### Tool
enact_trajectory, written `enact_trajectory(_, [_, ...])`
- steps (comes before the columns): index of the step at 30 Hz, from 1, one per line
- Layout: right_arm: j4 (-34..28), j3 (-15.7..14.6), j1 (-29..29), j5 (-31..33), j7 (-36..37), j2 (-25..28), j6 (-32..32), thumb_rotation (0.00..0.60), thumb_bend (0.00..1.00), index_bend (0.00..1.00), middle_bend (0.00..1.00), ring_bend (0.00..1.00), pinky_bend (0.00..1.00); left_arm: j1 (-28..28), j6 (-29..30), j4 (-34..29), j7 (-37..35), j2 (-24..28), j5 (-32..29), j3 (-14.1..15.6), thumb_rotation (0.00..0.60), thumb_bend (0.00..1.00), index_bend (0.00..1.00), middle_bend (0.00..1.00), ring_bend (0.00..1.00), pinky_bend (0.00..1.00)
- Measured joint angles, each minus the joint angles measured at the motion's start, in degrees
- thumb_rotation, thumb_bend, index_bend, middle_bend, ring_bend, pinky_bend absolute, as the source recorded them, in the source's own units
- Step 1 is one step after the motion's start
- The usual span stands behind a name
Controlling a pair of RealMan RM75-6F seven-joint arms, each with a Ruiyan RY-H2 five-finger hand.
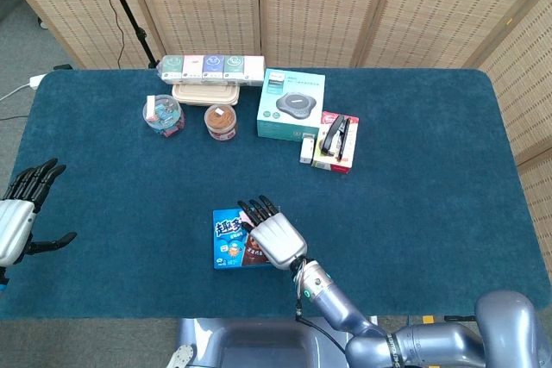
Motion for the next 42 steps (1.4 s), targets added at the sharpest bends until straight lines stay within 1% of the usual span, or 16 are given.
enact_trajectory(4, [0.9,-0.8,0.9,0.4,-0.3,-0.7,0.4,0.600,1.00,0.27,0.00,0.00,0.00,0.2,-0.1,0.2,-1.1,0.4,0.6,0.0,0.600,0.14,0.00,0.00,0.00,0.00])
enact_trajectory(9, [0.7,-2.1,1.0,-0.5,0.3,0.0,1.7,0.600,1.00,0.27,0.00,0.00,0.00,0.6,-0.1,0.5,-2.3,0.8,1.5,0.0,0.600,0.14,0.00,0.00,0.00,0.00])
enact_trajectory(18, [-0.5,-3.7,1.2,-1.5,1.0,0.6,2.6,0.600,1.00,0.27,0.00,0.00,0.00,0.9,-0.5,0.4,-2.3,0.9,1.8,-0.1,0.600,0.14,0.00,0.00,0.00,0.00])
enact_trajectory(23, [0.5,-4.4,1.5,-1.4,1.3,0.0,2.7,0.600,1.00,0.27,0.00,0.00,0.00,1.3,-0.3,0.3,-2.1,0.9,2.4,0.0,0.600,0.14,0.00,0.00,0.00,0.00])
enact_trajectory(29, [0.9,-4.5,1.9,-1.8,1.7,-0.2,3.3,0.600,1.00,0.27,0.00,0.00,0.00,1.4,-0.5,0.5,-2.4,0.9,2.1,-0.3,0.600,0.14,0.00,0.00,0.00,0.00])
enact_trajectory(36, [-0.9,-3.7,2.7,-2.8,1.5,0.1,4.0,0.600,1.00,0.27,0.00,0.00,0.00,1.3,-1.1,0.5,-2.4,1.0,1.7,-0.6,0.600,0.14,0.00,0.00,0.00,0.00])
enact_trajectory(42, [1.7,-3.2,3.5,-1.7,1.0,-0.5,3.5,0.600,1.00,0.28,0.00,0.00,0.00,1.5,-1.0,0.5,-2.3,0.9,2.1,-0.6,0.600,0.14,0.00,0.00,0.00,0.00])
